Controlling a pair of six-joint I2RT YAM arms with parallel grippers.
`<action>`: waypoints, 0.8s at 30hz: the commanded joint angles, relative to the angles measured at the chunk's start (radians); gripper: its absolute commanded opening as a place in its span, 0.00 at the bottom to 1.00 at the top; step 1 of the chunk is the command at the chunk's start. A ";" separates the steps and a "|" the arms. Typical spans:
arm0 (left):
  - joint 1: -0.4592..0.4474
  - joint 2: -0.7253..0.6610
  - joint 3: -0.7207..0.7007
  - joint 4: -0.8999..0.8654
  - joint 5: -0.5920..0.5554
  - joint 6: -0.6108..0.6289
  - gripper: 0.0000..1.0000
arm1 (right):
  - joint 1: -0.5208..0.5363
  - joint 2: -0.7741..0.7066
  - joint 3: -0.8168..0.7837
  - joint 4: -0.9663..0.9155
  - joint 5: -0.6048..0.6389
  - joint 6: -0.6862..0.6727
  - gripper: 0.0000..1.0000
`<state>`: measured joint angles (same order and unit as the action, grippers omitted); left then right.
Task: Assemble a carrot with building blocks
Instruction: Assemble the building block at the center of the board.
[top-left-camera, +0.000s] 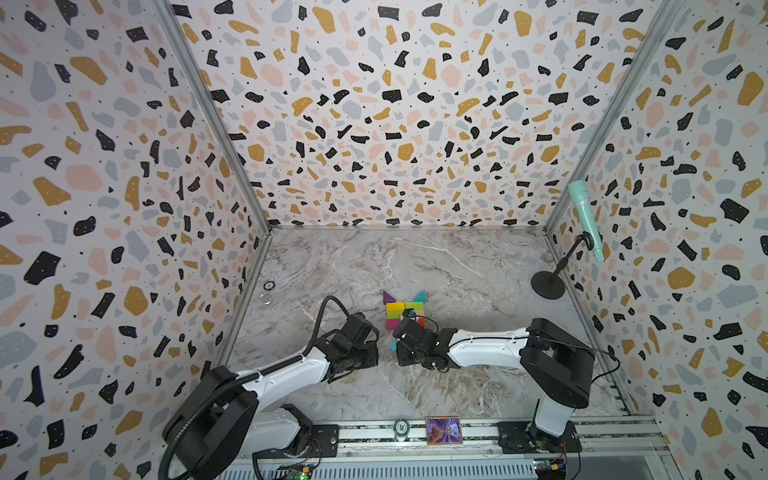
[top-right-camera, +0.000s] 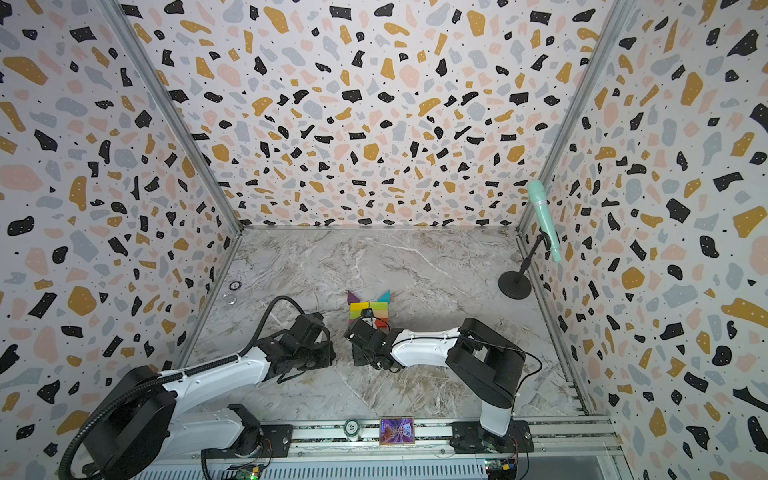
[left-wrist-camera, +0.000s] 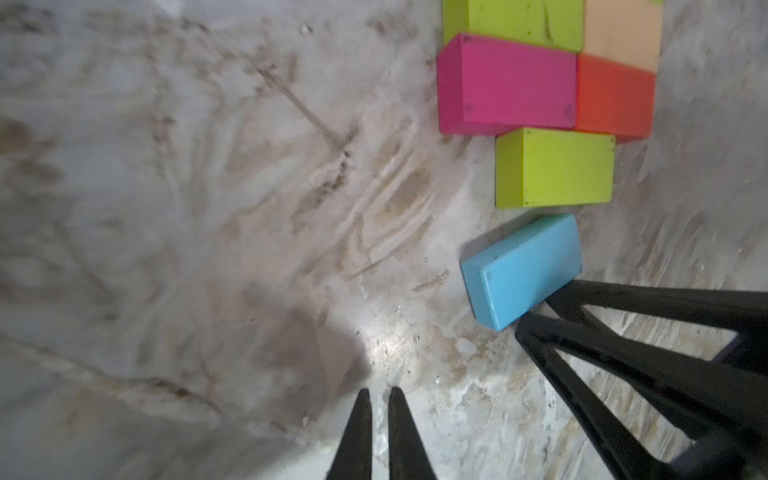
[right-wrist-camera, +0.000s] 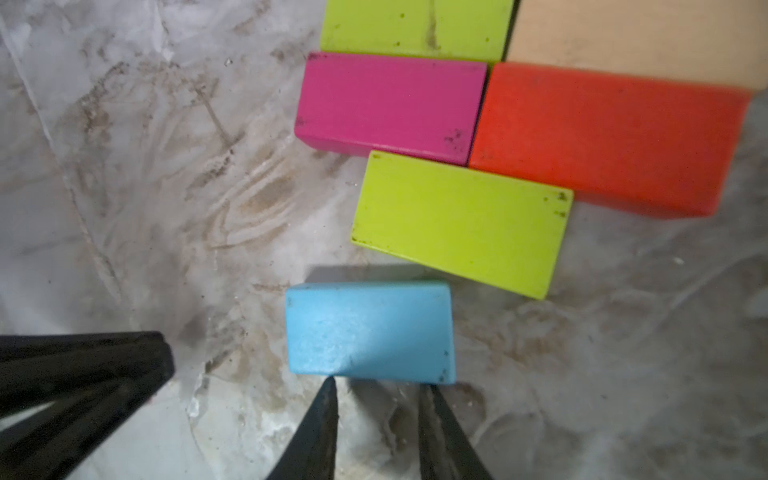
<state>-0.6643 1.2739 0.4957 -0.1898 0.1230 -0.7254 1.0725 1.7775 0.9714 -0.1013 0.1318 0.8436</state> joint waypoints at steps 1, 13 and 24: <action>-0.014 0.036 0.046 0.040 0.017 0.024 0.11 | -0.008 0.011 -0.015 -0.014 -0.012 0.005 0.34; -0.026 0.160 0.100 0.097 0.030 0.023 0.10 | -0.018 0.005 -0.047 0.008 -0.026 0.026 0.34; -0.027 0.222 0.139 0.117 0.018 0.023 0.10 | -0.022 -0.019 -0.068 0.013 -0.030 0.048 0.34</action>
<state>-0.6868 1.4830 0.6167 -0.0780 0.1486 -0.7174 1.0569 1.7725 0.9356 -0.0231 0.1131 0.8730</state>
